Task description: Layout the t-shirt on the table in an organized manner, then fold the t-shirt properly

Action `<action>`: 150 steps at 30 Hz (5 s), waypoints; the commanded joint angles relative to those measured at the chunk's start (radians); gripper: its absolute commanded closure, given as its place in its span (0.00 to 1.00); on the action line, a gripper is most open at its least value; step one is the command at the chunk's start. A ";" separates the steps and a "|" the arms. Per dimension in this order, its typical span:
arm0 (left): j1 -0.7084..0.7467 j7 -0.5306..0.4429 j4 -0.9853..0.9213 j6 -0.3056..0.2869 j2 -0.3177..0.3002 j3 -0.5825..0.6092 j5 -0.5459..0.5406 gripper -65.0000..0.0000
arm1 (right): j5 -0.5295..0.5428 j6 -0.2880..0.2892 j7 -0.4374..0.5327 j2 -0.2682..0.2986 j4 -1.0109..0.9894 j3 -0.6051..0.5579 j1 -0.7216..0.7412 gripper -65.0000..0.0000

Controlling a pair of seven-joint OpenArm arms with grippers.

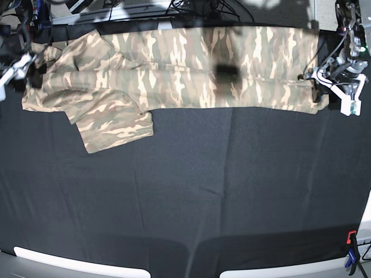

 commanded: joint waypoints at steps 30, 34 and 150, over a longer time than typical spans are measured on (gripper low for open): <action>-0.011 -0.055 0.190 0.000 -0.013 -0.009 -0.011 0.45 | -0.230 -0.140 -0.074 0.021 -0.450 -0.789 0.756 0.51; -0.011 -0.055 0.190 0.000 -0.013 -0.009 -0.011 0.45 | -0.230 -0.139 -0.104 0.021 -0.531 -0.834 0.794 0.51; 0.089 0.117 -0.047 -0.203 -0.008 -0.010 -0.377 0.68 | -0.106 -0.020 -0.061 -0.023 0.607 -0.443 0.004 0.71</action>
